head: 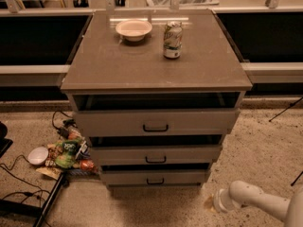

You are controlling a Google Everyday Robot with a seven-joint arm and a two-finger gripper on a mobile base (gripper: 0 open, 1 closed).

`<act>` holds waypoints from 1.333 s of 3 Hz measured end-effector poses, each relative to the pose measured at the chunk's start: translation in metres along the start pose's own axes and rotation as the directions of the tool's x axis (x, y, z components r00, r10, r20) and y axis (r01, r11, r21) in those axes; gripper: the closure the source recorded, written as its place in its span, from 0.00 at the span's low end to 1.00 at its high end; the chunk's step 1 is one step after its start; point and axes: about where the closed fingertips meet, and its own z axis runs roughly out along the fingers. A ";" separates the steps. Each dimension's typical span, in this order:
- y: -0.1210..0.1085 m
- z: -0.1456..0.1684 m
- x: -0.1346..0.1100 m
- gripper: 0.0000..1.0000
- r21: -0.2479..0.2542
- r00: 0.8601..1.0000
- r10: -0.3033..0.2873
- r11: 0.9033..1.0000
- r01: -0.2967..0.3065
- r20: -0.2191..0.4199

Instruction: Close bottom drawer

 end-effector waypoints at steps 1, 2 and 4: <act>-0.035 -0.112 0.054 1.00 0.171 0.959 -0.081 0.977 0.130 -0.270; -0.051 -0.209 0.065 1.00 0.293 0.924 -0.078 0.936 0.198 -0.374; -0.049 -0.251 0.063 1.00 0.370 0.929 -0.021 0.914 0.168 -0.369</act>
Offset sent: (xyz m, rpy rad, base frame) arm -0.1806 -0.0689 0.2895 -0.4887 -0.3114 -0.2914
